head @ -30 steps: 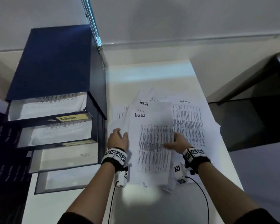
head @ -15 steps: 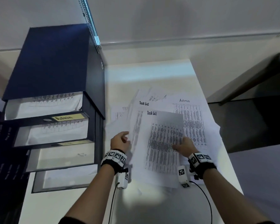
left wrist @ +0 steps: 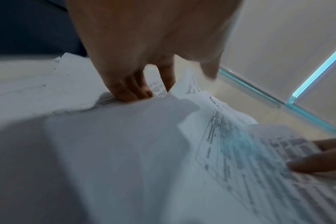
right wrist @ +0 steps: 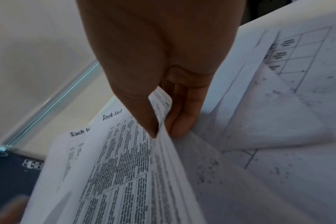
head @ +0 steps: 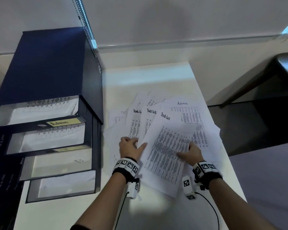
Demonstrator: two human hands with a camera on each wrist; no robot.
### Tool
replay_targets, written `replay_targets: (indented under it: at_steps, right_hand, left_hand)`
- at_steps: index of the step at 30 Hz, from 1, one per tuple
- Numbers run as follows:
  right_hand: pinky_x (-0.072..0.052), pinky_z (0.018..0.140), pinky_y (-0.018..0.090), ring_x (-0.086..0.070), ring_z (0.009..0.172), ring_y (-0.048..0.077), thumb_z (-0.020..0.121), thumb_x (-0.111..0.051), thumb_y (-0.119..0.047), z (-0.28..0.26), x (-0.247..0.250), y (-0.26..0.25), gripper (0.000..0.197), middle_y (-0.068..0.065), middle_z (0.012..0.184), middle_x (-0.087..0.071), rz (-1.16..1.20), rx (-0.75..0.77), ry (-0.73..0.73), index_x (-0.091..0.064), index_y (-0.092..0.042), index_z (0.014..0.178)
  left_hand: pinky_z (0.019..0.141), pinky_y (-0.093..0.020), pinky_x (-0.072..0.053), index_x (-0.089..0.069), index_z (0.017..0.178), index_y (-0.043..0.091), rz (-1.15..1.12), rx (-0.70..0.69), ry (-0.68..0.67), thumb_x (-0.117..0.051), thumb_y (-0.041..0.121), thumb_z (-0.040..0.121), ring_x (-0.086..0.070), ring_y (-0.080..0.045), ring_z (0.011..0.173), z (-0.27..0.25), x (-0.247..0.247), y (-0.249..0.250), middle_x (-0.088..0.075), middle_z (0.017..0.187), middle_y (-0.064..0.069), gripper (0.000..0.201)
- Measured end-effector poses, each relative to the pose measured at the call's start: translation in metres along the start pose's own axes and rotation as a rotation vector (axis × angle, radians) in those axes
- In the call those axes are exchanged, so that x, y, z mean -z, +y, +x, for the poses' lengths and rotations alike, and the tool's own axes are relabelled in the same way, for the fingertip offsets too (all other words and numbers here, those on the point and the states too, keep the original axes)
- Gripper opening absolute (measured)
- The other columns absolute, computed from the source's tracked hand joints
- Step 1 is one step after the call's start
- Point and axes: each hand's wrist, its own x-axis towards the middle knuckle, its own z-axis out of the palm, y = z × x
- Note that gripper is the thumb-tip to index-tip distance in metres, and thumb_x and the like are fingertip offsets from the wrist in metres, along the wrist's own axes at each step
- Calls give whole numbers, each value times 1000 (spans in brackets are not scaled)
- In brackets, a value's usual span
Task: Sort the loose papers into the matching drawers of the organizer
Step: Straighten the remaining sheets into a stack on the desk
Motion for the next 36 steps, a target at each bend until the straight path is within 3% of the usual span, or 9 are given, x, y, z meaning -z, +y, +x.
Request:
replay_targets:
  at_steps: [4,14,17,20,27,29,31,33,36]
  right_hand:
    - [-57,78,31,-66,91,21,75,-80,-10,2,-13,-10,47,6,106,-67,-84,7,-4,-57,-11,115]
    - [-55,85,31,-62,95,19,71,-83,-18,8,-32,-20,48,1,103,-64,-229,28,-17,-58,-13,112]
    - [-49,79,22,-56,91,15,72,-82,-19,11,-33,-19,57,4,112,-64,-239,27,-45,-56,-13,122]
    - [-46,69,17,-61,90,13,70,-84,-21,15,-32,-17,53,-2,107,-68,-198,18,-53,-59,-17,116]
    - [-54,77,27,-66,92,19,65,-90,-23,23,-32,-12,53,1,103,-69,-129,-80,-94,-62,-14,110]
    - [-55,78,29,-66,94,19,62,-92,-26,22,-31,-13,57,0,102,-69,-46,-84,-66,-62,-16,109]
    - [-57,78,28,-68,93,15,56,-94,-32,19,-26,-16,62,-4,100,-70,94,-45,1,-63,-20,108]
    - [-57,72,22,-70,88,10,62,-92,-22,13,-18,-28,48,-4,96,-72,255,45,71,-66,-19,102]
    - [-58,71,22,-68,78,-5,78,-79,-1,-4,-1,-59,35,4,96,-68,470,149,93,-64,-3,109]
  left_hand:
    - [116,-40,-30,-76,88,15,81,-73,72,-86,32,71,-27,-30,142,12,3,-12,-32,154,-15,26]
    - [114,-39,-22,-75,79,22,101,-84,104,-84,26,71,-33,-27,138,13,13,-5,-43,150,-8,13]
    - [114,-42,-22,-76,83,18,185,-171,106,-78,27,77,-36,-27,137,11,13,-6,-47,149,-6,11]
    - [112,-34,-29,-76,86,15,98,-121,113,-77,22,78,-36,-28,137,10,12,-6,-43,149,-11,10]
    - [88,-38,-57,-74,96,15,-25,-139,-42,-81,21,79,-66,-15,84,14,25,20,-70,94,-2,20]
    - [82,-38,-59,-75,95,18,-104,-198,-67,-78,16,83,-66,-13,74,10,30,30,-73,90,1,13]
    - [63,-35,-59,-74,93,27,-186,-285,-96,-73,15,86,-58,-9,56,-1,40,44,-73,83,1,14]
    - [49,-25,-48,-72,94,32,-263,-390,-81,-69,15,90,-47,-9,47,-12,53,56,-71,76,3,18]
    - [58,-22,-49,-65,103,31,-381,-500,-13,-64,14,93,-50,-14,50,-24,77,68,-64,65,-2,19]
